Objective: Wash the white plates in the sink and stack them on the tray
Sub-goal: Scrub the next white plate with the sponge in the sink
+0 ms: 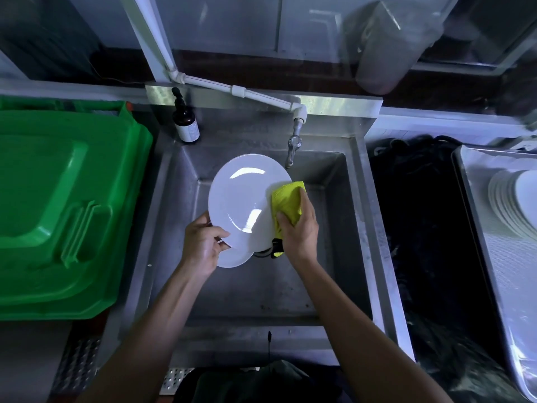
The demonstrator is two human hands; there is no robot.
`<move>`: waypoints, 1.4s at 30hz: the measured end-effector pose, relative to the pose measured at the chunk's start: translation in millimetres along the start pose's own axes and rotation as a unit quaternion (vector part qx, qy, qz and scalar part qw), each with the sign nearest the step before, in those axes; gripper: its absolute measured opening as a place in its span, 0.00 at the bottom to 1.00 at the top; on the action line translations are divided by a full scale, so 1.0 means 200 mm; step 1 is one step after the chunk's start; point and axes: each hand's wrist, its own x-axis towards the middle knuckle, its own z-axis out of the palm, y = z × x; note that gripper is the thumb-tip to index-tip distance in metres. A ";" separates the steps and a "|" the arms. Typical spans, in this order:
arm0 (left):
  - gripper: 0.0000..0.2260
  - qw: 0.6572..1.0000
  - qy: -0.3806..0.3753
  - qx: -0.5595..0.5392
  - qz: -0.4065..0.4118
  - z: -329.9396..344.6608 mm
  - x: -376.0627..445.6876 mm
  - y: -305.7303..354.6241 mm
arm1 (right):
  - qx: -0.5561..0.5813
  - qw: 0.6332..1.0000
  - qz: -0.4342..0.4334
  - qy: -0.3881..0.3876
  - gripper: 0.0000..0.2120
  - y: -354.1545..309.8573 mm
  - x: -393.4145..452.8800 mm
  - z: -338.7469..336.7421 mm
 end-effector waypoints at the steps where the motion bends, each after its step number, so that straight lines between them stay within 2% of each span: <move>1: 0.17 1.000 -0.004 0.015 0.000 -0.02 0.01 0.00 | 0.001 1.000 0.000 -0.002 0.35 -0.01 0.01 -0.01; 10: 0.14 0.984 -0.060 0.168 -0.009 -0.15 0.10 0.05 | -0.031 0.997 -0.018 -0.063 0.35 -0.07 0.13 -0.13; 19: 0.19 0.943 -0.145 0.299 0.003 -0.11 0.14 0.14 | -0.120 0.966 -0.167 -0.155 0.35 -0.15 0.19 -0.14; 25: 0.17 0.917 -0.174 0.359 0.028 -0.11 0.20 0.15 | -0.164 0.944 -0.228 -0.175 0.35 -0.16 0.19 -0.12; 33: 0.18 0.905 -0.153 0.389 0.077 -0.13 0.27 0.14 | -0.176 0.931 -0.289 -0.138 0.33 -0.18 0.16 -0.13; 37: 0.29 0.917 -0.117 0.362 0.118 -0.11 0.24 0.11 | -0.200 0.903 -0.367 -0.101 0.34 -0.19 0.12 -0.12; 42: 0.28 0.932 -0.068 0.332 0.124 -0.09 0.23 0.03 | -0.251 0.872 -0.415 -0.073 0.34 -0.20 0.08 -0.11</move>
